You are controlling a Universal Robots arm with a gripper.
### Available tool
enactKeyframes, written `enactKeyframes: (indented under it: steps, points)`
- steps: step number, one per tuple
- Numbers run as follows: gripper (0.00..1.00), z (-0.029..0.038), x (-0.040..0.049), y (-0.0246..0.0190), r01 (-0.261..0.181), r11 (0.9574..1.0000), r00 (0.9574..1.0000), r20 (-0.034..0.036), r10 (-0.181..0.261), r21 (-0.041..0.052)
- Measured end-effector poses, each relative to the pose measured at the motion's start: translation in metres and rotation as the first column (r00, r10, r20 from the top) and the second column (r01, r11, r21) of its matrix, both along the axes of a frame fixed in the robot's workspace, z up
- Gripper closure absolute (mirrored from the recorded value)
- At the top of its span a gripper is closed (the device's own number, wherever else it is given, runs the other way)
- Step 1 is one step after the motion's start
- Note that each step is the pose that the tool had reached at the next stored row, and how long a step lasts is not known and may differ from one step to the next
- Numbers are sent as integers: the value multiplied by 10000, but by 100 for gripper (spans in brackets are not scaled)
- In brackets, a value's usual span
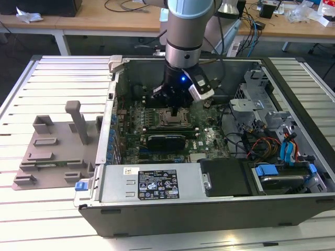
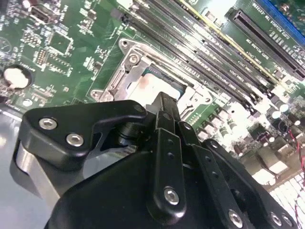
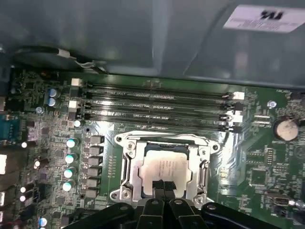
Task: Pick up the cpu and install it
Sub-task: 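Install the second cpu locking lever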
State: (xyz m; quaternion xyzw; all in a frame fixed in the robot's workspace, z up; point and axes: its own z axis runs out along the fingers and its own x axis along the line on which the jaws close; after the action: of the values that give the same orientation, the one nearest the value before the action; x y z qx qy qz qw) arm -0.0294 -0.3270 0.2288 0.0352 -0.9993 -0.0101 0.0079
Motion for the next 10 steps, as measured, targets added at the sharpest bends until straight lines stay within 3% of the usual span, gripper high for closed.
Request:
enactKeyframes:
  steps: [2,10]
  points:
    - [89,155,15,16,-2,10000,10000,-33,1,-72]
    - [89,397,19,17,-1,10000,10000,-49,1,-94]
